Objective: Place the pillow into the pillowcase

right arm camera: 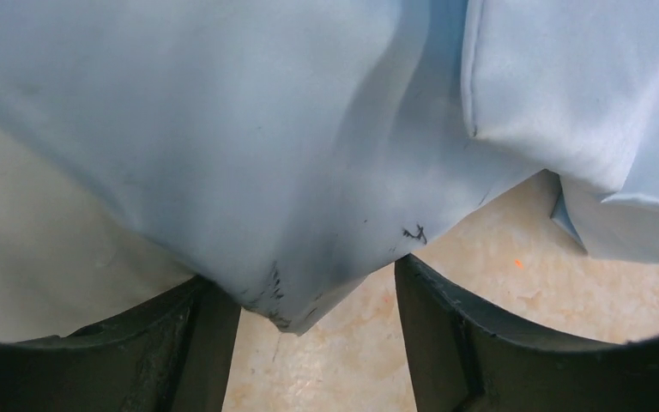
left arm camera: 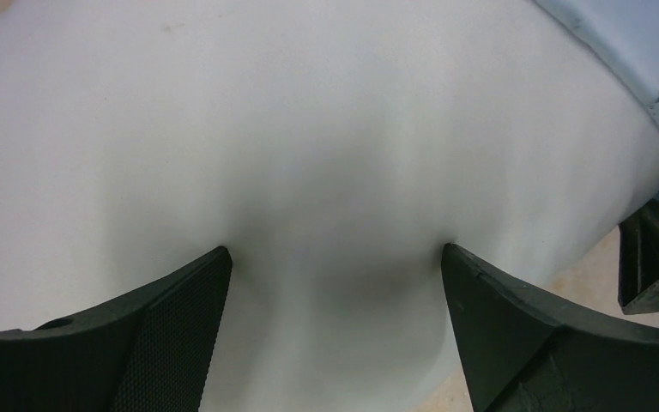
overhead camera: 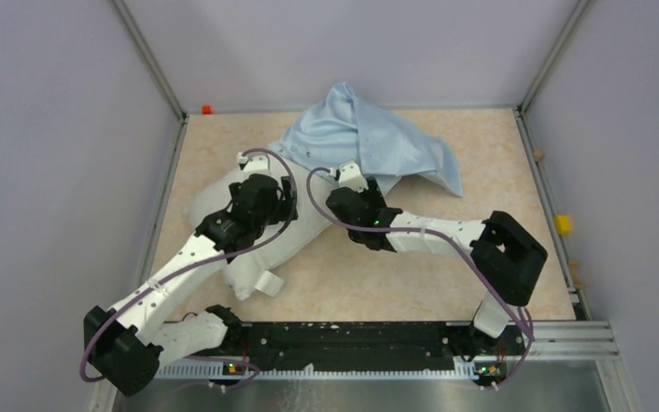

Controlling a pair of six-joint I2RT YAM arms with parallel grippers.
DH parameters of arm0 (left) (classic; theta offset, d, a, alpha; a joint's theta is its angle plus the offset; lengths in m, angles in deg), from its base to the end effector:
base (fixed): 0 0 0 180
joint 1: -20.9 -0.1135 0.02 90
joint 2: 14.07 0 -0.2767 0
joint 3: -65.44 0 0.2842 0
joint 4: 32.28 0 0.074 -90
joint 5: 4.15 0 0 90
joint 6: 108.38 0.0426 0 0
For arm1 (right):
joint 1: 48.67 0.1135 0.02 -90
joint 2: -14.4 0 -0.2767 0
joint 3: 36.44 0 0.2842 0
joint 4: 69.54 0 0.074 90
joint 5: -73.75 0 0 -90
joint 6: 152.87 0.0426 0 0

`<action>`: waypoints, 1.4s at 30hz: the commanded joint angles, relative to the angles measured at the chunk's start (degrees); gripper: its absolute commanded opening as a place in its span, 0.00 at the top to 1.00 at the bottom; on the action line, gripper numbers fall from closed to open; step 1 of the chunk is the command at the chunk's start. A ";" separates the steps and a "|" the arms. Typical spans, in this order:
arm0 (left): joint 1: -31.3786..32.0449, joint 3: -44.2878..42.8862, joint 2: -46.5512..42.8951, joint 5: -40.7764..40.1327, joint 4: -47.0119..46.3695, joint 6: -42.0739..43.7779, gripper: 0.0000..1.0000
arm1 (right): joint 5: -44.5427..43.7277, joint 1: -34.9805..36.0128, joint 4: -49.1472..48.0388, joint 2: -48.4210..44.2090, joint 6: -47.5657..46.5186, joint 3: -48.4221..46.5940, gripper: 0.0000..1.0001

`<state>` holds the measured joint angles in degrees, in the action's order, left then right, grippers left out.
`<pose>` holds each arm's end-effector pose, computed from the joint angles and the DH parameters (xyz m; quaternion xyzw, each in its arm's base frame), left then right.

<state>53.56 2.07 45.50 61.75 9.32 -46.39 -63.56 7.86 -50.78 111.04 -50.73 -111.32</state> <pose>0.2221 -0.1217 0.3017 -0.0561 0.8812 -0.0555 0.4660 0.2435 0.3115 0.2161 -0.1588 0.8337 -0.0847 0.5221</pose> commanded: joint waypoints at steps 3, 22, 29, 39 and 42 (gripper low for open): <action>-0.51 2.44 2.60 -2.73 -3.64 -0.69 0.22 | -9.40 -1.25 -2.05 2.27 -5.07 -5.67 0.64; 0.30 -7.71 4.13 20.78 -11.25 -6.36 1.00 | 26.49 13.74 10.54 -9.04 3.86 -19.90 1.00; 0.66 -10.09 2.14 27.77 -11.19 -8.60 1.00 | 32.54 4.03 15.51 -13.40 7.99 -23.59 1.00; 6.96 -19.64 5.98 34.02 -8.32 -6.04 1.00 | 37.00 2.19 23.15 -13.29 7.18 -41.96 1.00; 8.58 -22.48 8.18 34.88 -6.43 -5.36 1.00 | 39.34 -0.93 25.07 -11.34 8.46 -44.49 1.00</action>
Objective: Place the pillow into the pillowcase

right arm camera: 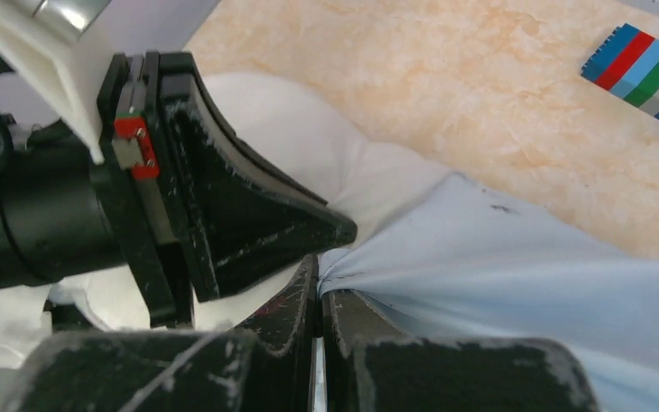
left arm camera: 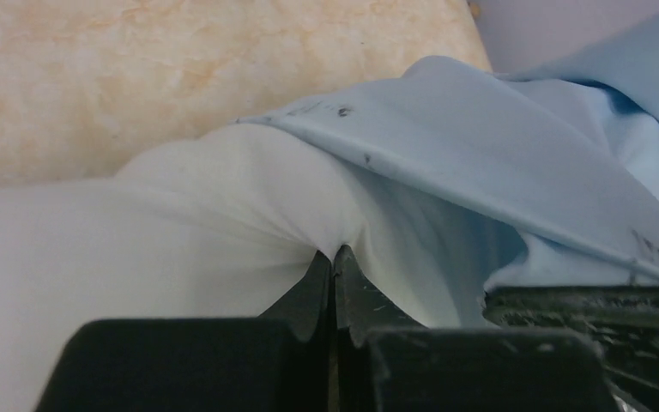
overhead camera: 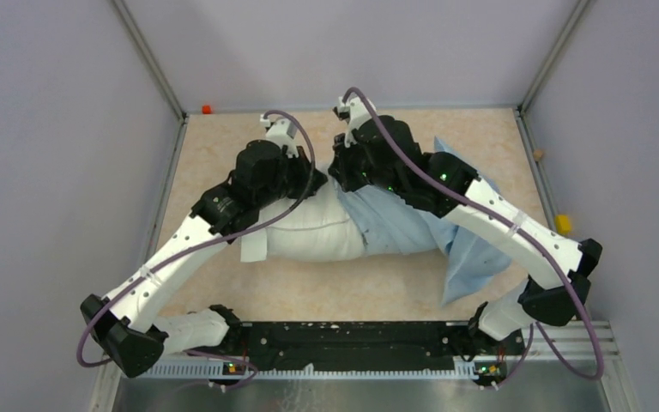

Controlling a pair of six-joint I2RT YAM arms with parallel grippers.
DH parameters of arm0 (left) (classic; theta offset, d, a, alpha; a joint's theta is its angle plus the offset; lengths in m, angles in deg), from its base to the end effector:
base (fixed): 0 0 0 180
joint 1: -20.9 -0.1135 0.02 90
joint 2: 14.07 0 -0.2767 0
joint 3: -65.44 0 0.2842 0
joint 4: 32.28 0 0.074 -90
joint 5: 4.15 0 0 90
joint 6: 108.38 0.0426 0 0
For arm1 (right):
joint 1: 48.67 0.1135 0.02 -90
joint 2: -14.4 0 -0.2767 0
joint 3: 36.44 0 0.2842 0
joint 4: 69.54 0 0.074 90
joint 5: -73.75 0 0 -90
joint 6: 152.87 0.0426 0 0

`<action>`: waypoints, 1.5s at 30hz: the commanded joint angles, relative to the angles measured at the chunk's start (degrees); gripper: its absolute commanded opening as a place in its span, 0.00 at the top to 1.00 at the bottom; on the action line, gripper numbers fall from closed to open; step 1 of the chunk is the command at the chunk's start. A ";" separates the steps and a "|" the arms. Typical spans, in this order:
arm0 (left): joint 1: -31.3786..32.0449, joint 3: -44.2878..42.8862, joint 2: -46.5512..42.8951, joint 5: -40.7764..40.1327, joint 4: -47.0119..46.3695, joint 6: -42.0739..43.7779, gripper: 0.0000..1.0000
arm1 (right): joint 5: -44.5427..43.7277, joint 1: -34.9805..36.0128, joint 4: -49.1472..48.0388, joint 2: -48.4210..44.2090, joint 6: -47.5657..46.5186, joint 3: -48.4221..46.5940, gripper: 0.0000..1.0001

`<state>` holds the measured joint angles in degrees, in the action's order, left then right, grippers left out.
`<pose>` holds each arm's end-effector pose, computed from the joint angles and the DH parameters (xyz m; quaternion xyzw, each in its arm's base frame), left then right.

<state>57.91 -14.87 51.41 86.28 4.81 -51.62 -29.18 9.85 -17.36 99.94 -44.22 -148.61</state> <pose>0.2296 -0.1735 0.3938 0.0294 0.8298 -0.3232 0.4540 0.1944 0.2993 0.4669 -0.2302 0.8107 0.2560 0.4736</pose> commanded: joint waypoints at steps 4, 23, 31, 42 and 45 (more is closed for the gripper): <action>4.43 -4.99 3.21 9.65 -2.12 0.66 0.93 | 11.02 -10.39 -10.40 0.97 6.00 -2.16 1.00; 4.15 -16.83 2.18 -16.80 16.33 19.49 0.01 | 19.09 -23.98 -16.58 13.40 9.67 4.45 1.00; -1.09 -6.64 5.89 -10.30 9.44 19.30 0.01 | 18.19 -23.62 -15.87 10.85 8.93 2.21 1.00; -6.98 -0.48 11.81 4.26 -4.09 7.73 1.00 | 13.25 -12.77 -11.40 6.53 6.96 -3.33 1.00; -9.57 1.23 12.08 8.73 -7.14 4.22 1.00 | 13.19 -11.18 -11.06 6.96 7.08 -2.86 1.00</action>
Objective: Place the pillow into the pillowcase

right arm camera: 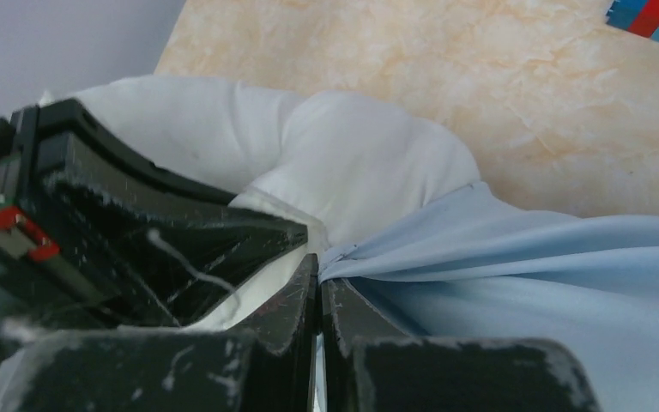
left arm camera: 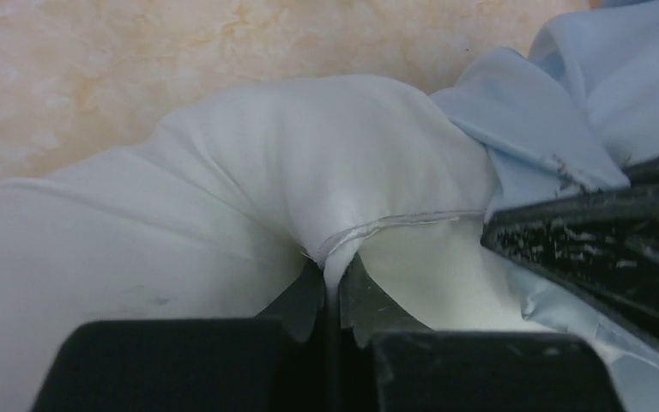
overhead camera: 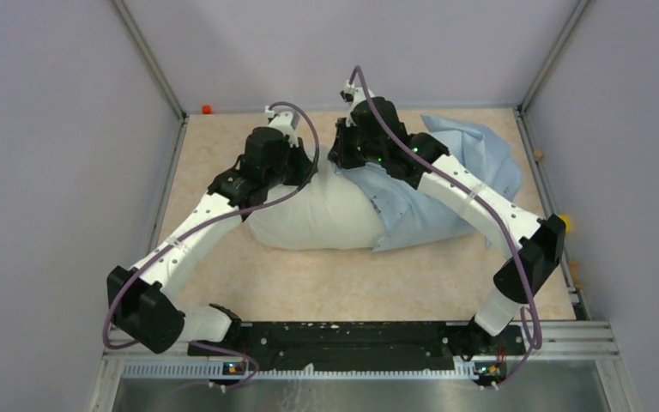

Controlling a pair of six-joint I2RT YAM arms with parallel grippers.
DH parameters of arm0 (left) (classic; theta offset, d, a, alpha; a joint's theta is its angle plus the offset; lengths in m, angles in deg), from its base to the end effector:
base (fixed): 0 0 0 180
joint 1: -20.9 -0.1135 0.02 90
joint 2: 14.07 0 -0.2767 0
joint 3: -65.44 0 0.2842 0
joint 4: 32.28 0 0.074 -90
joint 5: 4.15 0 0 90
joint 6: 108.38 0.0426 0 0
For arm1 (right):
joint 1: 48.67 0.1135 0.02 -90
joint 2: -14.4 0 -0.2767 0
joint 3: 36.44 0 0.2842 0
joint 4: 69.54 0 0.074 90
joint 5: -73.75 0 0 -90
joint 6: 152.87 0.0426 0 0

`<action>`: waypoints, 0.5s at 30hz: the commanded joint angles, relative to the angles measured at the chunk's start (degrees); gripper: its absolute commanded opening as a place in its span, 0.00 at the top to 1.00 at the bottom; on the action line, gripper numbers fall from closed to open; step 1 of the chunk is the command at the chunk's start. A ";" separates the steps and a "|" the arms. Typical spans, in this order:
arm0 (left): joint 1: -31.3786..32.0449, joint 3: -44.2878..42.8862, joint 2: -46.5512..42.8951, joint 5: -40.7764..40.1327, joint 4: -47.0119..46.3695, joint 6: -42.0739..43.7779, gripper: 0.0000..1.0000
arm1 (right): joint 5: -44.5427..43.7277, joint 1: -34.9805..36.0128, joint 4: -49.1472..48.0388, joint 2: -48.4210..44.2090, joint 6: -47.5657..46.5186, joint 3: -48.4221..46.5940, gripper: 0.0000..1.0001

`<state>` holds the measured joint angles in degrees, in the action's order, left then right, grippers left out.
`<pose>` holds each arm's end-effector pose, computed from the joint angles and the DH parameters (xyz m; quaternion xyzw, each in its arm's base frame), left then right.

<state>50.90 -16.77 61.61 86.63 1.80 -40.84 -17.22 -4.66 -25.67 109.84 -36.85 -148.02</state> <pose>0.2918 -0.1691 0.3600 0.0597 0.8530 -0.2343 0.4624 0.3043 0.2930 0.4137 -0.1295 0.8461 0.2907 0.4276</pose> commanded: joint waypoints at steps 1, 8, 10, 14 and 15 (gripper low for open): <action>-3.34 3.66 1.88 9.08 -4.81 -7.22 1.00 | 1.24 3.36 -2.31 -2.79 -0.49 -3.36 1.00; -5.79 5.29 2.91 10.22 -5.63 -8.31 1.00 | -7.78 4.41 1.49 -6.74 -3.60 -4.00 0.37; -6.46 5.52 3.66 10.89 -5.94 -9.10 1.00 | -11.65 5.58 3.24 -8.04 -4.65 -4.91 0.33; -8.00 5.51 4.91 13.00 -6.25 -9.80 1.00 | -25.34 10.24 7.03 -10.74 -6.03 -3.87 0.31; -8.19 5.62 4.98 12.95 -6.31 -9.80 1.00 | -28.63 11.12 7.74 -11.53 -5.81 -2.66 0.31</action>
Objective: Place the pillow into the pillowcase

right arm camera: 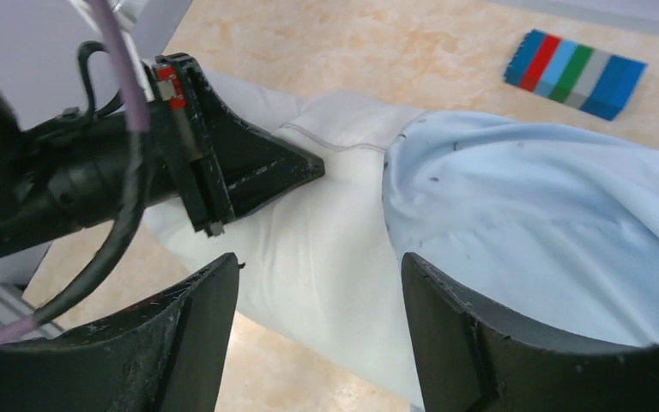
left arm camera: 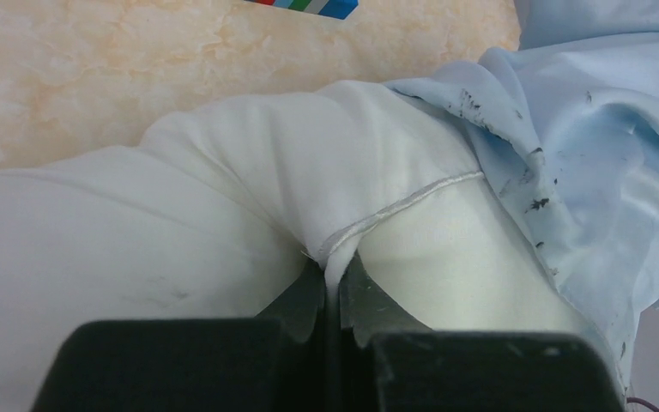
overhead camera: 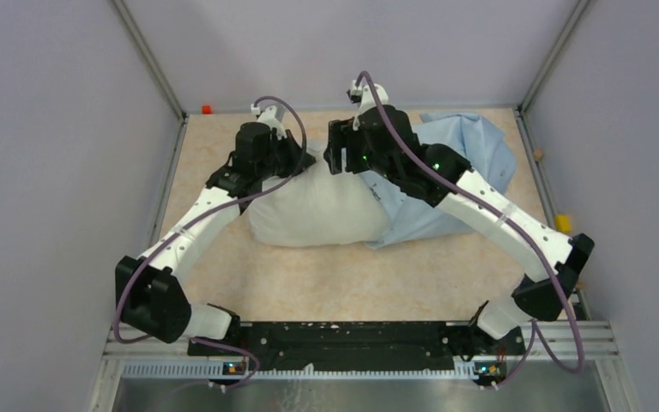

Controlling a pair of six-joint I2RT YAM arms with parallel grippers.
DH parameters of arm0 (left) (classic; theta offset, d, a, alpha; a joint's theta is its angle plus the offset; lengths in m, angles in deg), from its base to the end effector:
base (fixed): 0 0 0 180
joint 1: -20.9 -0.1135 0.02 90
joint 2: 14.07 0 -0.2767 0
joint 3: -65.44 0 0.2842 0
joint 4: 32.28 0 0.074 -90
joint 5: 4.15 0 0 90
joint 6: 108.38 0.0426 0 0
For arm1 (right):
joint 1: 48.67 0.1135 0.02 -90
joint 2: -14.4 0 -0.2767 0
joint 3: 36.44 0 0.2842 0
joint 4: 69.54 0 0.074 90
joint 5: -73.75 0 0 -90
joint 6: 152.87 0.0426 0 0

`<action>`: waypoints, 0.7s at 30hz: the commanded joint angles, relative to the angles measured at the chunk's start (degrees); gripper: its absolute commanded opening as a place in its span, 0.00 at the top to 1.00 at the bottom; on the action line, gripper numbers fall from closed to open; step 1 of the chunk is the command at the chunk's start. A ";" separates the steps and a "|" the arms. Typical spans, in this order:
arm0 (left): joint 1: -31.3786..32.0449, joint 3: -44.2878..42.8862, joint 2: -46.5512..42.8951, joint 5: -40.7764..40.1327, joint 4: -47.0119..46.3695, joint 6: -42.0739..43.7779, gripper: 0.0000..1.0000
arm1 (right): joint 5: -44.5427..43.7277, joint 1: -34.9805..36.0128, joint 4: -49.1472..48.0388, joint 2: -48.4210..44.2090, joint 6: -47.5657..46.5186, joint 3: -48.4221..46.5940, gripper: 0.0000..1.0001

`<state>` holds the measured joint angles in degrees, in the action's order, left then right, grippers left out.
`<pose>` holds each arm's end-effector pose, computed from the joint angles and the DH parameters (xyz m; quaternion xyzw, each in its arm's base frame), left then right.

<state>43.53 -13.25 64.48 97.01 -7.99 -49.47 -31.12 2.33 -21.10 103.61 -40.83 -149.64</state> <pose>0.3244 -0.1442 0.3380 -0.0089 0.8370 -0.3172 0.4457 0.2481 0.2890 0.4581 -0.1406 0.8248 0.2320 0.4961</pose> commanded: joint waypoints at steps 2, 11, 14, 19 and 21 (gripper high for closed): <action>-1.28 2.26 2.25 2.62 3.46 -1.16 1.00 | -20.04 5.38 4.32 -7.18 -0.78 2.39 0.31; -2.74 2.30 2.40 3.49 3.72 -0.56 1.00 | -34.71 11.60 9.79 -14.18 10.86 19.60 0.31; -2.71 2.41 2.51 3.70 4.05 -0.34 1.00 | -34.80 12.87 10.62 -16.68 15.39 23.09 0.31; -2.83 2.91 2.31 3.61 4.07 -0.20 1.00 | -36.32 13.89 13.87 -17.30 20.50 25.17 0.31; -2.83 2.88 2.28 3.68 4.07 -0.13 1.00 | -36.98 13.90 16.36 -16.62 22.83 25.23 0.31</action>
<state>41.10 -12.72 65.35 100.20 -9.76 -50.24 -63.95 15.64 -8.62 88.86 -24.79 -123.89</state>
